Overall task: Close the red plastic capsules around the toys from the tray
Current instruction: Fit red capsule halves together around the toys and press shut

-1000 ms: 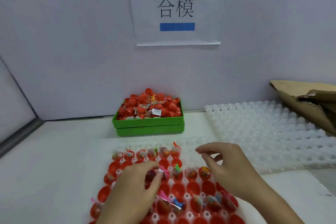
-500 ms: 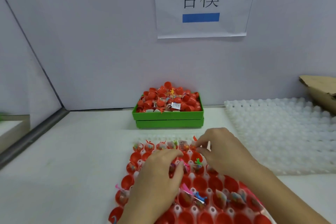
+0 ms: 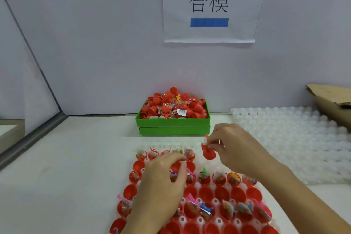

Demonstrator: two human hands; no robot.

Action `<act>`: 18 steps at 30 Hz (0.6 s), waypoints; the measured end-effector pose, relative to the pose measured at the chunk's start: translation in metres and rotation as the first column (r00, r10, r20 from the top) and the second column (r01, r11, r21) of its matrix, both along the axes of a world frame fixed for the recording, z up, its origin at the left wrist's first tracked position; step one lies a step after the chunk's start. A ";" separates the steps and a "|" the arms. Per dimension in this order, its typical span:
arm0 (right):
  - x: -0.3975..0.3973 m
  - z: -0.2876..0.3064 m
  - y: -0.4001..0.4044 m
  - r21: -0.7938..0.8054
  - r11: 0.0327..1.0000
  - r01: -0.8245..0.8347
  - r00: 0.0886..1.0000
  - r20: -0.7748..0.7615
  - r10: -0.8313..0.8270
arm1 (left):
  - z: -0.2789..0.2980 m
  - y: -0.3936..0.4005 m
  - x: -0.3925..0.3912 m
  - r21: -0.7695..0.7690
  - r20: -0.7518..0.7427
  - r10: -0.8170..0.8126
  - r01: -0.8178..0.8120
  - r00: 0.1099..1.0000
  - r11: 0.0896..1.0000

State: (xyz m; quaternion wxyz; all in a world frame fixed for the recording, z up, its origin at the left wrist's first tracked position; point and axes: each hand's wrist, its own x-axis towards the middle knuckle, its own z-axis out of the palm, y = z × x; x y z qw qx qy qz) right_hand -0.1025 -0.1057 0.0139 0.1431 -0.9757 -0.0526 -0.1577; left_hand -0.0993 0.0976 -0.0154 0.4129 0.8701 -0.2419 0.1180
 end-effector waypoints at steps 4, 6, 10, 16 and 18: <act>-0.031 0.004 -0.003 0.195 0.971 -0.137 0.977 0.189 0.100 | 0.003 -0.003 -0.002 -0.272 -0.174 -0.081 0.031 0.981 0.962; -0.046 0.001 0.001 0.248 0.947 -0.204 0.957 0.256 0.139 | 0.003 -0.004 -0.003 -0.390 -0.333 -0.218 0.077 0.918 0.918; -0.061 -0.007 0.011 0.297 0.905 -0.306 0.921 0.333 0.202 | -0.004 -0.006 -0.004 -0.612 -0.513 -0.499 0.109 0.699 0.783; -0.068 -0.014 0.011 0.426 0.871 -0.245 0.936 0.340 0.097 | -0.007 -0.009 -0.006 -0.608 -0.444 -0.488 0.147 0.752 0.780; -0.073 -0.017 0.009 0.599 0.786 -0.156 0.960 0.278 -0.021 | -0.003 -0.009 -0.008 -0.543 -0.371 -0.436 0.189 0.820 0.818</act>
